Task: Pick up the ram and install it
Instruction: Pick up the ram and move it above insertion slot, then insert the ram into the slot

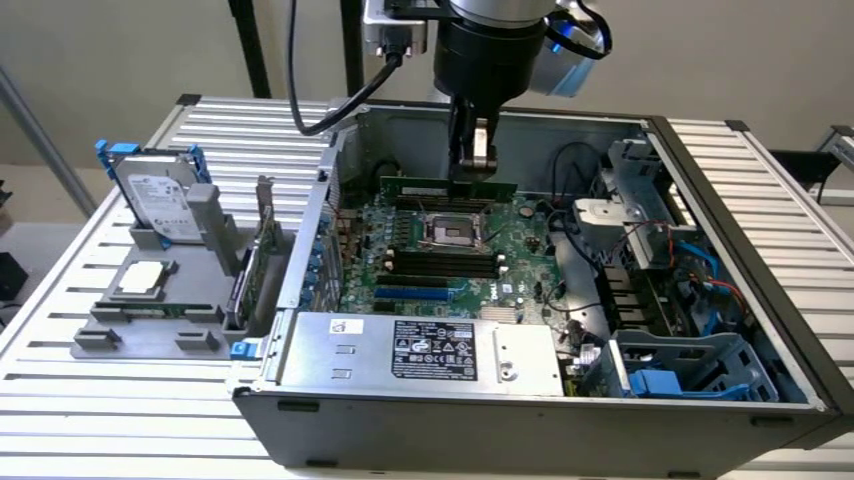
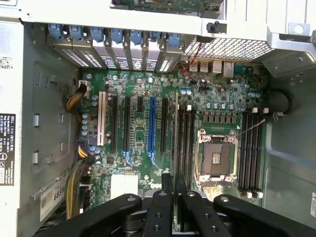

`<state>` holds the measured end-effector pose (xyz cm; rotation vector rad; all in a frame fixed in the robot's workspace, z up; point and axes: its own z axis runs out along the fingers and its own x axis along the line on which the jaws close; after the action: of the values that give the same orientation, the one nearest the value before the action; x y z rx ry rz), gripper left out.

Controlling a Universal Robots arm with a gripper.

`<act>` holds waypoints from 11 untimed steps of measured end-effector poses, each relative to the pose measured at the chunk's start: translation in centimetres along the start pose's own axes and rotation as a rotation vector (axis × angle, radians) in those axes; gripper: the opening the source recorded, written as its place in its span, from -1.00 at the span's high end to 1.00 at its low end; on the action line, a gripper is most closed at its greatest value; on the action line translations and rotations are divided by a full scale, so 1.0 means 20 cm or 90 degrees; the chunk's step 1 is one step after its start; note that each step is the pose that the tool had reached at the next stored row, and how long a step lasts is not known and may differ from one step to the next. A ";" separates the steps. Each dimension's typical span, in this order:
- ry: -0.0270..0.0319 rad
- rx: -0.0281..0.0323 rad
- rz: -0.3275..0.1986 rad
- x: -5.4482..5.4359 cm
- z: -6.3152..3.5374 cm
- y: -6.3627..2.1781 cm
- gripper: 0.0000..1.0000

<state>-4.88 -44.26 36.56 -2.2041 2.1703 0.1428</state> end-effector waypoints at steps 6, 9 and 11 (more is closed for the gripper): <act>0.0000 0.0000 0.000 0.00 0.000 0.000 0.73; 0.0000 0.0000 0.000 0.00 0.000 0.000 0.73; 0.0000 0.0000 0.000 0.00 0.000 0.000 0.73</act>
<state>-4.88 -44.26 36.56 -2.2040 2.1703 0.1428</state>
